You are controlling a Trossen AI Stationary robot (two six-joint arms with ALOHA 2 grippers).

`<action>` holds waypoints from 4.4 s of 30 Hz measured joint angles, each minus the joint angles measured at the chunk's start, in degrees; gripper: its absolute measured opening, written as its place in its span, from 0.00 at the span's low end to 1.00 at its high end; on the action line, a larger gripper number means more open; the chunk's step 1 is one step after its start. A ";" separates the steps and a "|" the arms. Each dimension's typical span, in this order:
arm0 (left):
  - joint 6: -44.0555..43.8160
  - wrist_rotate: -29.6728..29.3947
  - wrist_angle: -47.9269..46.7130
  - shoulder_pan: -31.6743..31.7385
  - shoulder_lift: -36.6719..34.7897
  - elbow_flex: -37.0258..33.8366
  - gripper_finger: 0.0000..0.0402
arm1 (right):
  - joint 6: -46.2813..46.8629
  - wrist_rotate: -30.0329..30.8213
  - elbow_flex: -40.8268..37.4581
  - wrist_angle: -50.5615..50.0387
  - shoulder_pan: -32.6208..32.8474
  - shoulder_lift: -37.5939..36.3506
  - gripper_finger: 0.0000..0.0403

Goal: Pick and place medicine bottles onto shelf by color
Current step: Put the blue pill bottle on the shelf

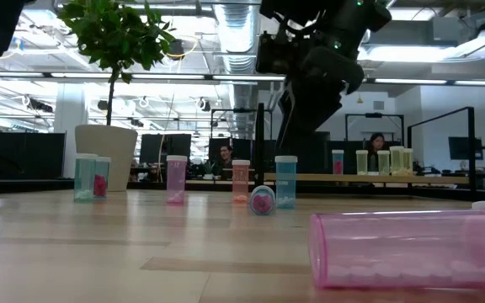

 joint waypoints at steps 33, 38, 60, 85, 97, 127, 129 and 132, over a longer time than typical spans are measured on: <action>-1.09 -1.55 -1.38 0.00 0.00 0.04 0.63 | 3.57 -3.07 0.85 -3.50 -0.53 2.78 0.28; -0.80 -2.63 -2.13 0.17 -0.11 0.04 0.63 | 2.39 -3.09 3.08 -7.98 -2.86 0.02 0.35; 4.29 -10.55 -2.09 4.93 -3.70 -5.23 0.63 | -2.80 -2.97 3.28 -14.40 -33.75 -12.53 0.34; 19.79 -16.75 4.08 29.12 -6.51 -5.64 0.63 | -10.63 -2.97 3.25 -7.03 -49.39 -4.22 0.32; 24.00 -16.68 4.19 32.57 -6.51 -5.64 0.63 | -17.17 -4.81 3.23 -7.31 -48.97 -3.80 0.32; 23.26 -15.96 5.08 32.54 -6.47 -5.60 0.63 | -28.62 -7.65 3.23 -8.95 -51.50 -3.82 0.32; 23.30 -15.96 5.16 32.54 -6.47 -5.60 0.63 | -29.04 -8.53 3.23 -8.54 -51.43 -3.18 0.32; 23.24 -15.93 5.14 32.54 -6.47 -5.60 0.63 | -28.76 -8.51 3.17 -9.09 -51.61 -2.75 0.32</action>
